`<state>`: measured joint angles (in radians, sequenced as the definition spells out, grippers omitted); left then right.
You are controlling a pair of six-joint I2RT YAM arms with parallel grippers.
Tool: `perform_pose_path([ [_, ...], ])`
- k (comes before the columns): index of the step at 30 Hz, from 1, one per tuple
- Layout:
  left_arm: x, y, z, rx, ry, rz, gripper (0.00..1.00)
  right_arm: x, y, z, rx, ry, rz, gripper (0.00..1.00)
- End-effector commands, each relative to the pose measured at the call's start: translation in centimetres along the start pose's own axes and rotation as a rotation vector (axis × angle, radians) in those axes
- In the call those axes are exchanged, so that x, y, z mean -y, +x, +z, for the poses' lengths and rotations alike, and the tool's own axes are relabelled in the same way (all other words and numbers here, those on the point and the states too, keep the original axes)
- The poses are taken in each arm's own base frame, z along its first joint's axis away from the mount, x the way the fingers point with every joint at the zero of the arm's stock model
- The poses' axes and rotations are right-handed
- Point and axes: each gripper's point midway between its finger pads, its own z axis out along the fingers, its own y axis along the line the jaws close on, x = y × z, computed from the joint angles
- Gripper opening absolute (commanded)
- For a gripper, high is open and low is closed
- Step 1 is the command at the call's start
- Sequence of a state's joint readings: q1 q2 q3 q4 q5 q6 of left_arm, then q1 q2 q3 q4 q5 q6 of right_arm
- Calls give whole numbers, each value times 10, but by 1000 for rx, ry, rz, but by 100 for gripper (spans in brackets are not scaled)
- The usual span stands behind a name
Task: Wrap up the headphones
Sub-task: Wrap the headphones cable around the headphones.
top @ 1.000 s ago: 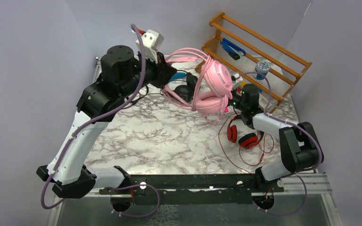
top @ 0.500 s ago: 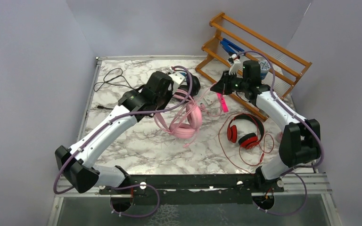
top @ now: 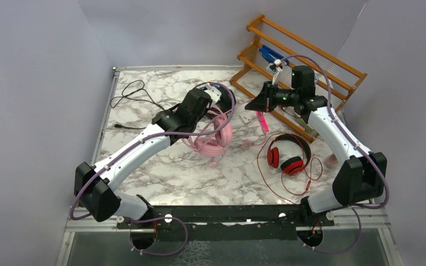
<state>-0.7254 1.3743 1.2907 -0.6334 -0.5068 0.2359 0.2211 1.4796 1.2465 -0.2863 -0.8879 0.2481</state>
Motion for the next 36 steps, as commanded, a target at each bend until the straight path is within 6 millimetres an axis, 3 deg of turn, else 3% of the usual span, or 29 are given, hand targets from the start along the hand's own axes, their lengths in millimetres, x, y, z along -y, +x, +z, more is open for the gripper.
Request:
perform_pose_path([
  [1,-16,-16,10,48,-115,2,0,-64,-15,-18,9,-228,-33,0],
  [7,-48,-37,14,62,-341,-167,0,-129,-10,-21,-24,-414,-39,1],
  [11,-67,-63,9,120,-427,-365,0,-158,2,-18,-36,-453,-44,1],
  [12,-72,-95,5,211,-363,-536,0,-174,15,-8,-24,-464,-37,3],
  [17,-72,-156,-14,366,-188,-743,0,-202,36,13,12,-500,-52,18],
  [21,-83,-189,-39,451,-100,-819,0,-186,44,20,5,-405,-50,39],
  [28,-100,-202,-79,509,-39,-876,0,-147,62,7,7,-153,-132,89],
  [30,-104,-203,-88,519,-30,-885,0,-140,67,1,6,-118,-173,96],
  [36,-113,-205,-101,518,-21,-898,0,-113,84,-14,-29,30,-238,99],
])
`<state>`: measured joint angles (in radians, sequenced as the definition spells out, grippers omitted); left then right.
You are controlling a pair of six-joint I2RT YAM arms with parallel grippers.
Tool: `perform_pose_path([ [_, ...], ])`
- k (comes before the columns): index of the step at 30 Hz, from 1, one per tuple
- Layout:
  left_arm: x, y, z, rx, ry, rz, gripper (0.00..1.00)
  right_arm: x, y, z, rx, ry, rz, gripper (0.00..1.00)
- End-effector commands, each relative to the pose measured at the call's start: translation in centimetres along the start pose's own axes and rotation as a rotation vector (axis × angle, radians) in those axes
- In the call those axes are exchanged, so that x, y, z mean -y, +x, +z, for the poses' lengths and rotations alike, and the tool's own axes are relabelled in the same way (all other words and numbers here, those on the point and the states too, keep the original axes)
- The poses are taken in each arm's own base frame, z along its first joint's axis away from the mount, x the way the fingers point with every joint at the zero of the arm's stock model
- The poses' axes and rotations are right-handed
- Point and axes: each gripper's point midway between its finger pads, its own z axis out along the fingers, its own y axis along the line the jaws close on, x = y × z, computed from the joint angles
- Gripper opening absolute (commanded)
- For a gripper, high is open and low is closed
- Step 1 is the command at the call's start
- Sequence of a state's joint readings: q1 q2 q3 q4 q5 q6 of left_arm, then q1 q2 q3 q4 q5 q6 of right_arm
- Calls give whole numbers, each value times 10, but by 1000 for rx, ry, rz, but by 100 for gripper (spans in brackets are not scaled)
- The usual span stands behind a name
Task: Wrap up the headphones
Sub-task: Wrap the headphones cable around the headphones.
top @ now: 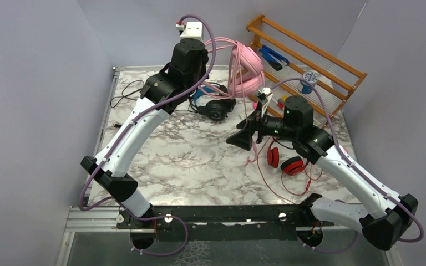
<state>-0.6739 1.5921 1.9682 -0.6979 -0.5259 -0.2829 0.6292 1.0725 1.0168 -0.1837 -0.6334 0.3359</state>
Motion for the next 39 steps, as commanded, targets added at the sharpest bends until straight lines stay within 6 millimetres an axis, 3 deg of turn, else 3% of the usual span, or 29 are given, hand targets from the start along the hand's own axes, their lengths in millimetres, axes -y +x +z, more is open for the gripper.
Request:
perform_pose_path([
  [1,-1,-66,-34,152,67,-184,0,35,37,-17,-111,198,-38,100],
  [4,-1,-67,-34,139,98,-214,0,46,39,-23,-109,265,-52,100],
  [8,-1,-67,-31,105,167,-291,0,38,32,-18,-15,209,-50,100],
  [18,-5,-68,-31,47,283,-395,0,54,27,18,147,114,-128,100],
  [24,-7,-75,-36,60,295,-408,0,102,8,22,324,277,-184,100],
  [28,-3,-79,-39,60,323,-419,0,114,9,37,306,230,-190,99],
  [31,4,-81,-41,52,356,-424,0,131,13,49,290,260,-215,94],
  [35,10,-81,-45,36,393,-438,0,176,14,46,325,449,-117,91],
  [37,12,-81,-47,32,407,-443,0,173,12,50,333,414,-125,85],
  [39,13,-81,-50,29,419,-445,0,158,13,60,315,313,-144,64],
])
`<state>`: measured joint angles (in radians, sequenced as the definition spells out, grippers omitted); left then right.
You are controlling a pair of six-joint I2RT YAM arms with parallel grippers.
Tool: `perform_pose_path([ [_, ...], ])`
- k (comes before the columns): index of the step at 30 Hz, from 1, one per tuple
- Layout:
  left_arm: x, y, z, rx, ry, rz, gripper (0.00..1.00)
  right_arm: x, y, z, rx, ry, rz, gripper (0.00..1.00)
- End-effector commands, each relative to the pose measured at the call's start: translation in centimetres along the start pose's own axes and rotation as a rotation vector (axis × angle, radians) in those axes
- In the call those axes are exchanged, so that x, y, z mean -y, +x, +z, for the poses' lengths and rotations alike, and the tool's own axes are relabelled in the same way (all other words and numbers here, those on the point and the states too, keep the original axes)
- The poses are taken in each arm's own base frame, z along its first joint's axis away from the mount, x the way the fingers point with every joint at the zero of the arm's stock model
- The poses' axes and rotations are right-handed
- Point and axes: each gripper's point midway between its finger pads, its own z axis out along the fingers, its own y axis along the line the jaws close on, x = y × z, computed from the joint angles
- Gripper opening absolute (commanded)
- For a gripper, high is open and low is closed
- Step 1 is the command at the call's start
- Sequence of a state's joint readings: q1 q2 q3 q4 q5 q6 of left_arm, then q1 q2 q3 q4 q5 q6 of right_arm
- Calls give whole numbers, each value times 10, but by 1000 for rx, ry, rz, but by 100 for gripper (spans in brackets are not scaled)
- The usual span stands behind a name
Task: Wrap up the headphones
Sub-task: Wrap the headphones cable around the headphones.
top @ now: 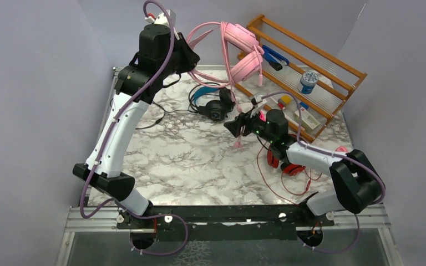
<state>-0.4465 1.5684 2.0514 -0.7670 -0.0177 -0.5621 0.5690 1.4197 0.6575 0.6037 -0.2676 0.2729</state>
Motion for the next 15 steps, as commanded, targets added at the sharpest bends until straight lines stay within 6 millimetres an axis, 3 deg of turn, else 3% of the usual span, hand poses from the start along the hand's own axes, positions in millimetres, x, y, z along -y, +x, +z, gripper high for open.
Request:
perform_pose_path([
  [1,44,-40,-36,111,174,-71,0,-17,-42,12,130,-103,-27,53],
  [4,46,-40,-37,106,186,-75,0,-27,-48,16,153,-162,-25,39],
  [6,46,-40,-37,106,188,-72,0,-25,-46,21,131,-156,-13,21],
  [9,44,-42,-37,112,183,-67,0,-23,-32,18,88,-144,0,15],
  [11,41,-45,-37,119,178,-63,0,-26,-23,10,66,-162,-3,19],
  [13,38,-49,-38,126,176,-64,0,-28,-14,4,31,-174,-3,39],
  [15,37,-51,-38,129,176,-64,0,-30,-8,2,4,-181,-1,53],
])
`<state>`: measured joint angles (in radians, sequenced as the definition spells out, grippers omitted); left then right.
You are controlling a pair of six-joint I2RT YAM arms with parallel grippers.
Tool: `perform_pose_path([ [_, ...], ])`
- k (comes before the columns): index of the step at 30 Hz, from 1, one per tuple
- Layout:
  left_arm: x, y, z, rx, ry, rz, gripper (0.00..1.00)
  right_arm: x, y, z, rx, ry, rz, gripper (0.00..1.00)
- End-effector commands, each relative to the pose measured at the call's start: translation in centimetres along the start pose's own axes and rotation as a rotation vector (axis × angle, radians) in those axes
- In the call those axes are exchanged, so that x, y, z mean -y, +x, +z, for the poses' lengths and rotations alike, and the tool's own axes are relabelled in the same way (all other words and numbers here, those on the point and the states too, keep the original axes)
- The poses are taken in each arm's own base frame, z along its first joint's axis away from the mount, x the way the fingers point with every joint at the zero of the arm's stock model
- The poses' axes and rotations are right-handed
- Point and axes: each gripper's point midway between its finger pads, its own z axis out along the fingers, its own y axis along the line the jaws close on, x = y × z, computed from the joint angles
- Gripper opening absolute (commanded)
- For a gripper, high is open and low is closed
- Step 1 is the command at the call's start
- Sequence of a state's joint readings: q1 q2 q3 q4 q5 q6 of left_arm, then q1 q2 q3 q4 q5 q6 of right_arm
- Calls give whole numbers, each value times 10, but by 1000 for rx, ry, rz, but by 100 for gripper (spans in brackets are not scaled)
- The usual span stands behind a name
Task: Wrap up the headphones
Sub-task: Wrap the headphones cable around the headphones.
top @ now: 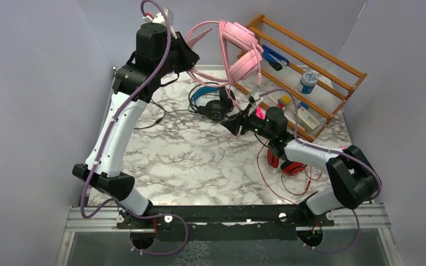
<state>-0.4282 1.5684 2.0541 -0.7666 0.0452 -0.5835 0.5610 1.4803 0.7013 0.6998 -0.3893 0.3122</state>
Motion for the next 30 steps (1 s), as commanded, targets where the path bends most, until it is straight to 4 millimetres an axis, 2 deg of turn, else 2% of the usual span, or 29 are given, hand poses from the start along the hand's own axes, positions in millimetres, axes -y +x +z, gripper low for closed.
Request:
perform_pose_path([
  [1,35,-50,-35,148,140,-35,0,-12,8,-11,-44,-53,-4,55],
  [9,30,-47,-30,132,132,-41,0,-25,3,-24,-31,-81,16,58],
  [14,31,-48,-31,133,136,-42,0,-33,-3,-34,5,-97,16,64],
  [18,35,-46,-31,122,160,-51,0,-30,-11,-23,14,-100,3,54],
  [23,38,-47,-35,125,172,-51,0,-27,-23,-2,41,-118,3,53],
  [25,39,-48,-37,125,174,-51,0,-29,-27,1,51,-136,4,52],
  [28,39,-47,-36,123,176,-49,0,-28,-32,4,70,-129,27,43],
  [30,38,-47,-35,121,176,-47,0,-30,-33,4,76,-139,25,43],
])
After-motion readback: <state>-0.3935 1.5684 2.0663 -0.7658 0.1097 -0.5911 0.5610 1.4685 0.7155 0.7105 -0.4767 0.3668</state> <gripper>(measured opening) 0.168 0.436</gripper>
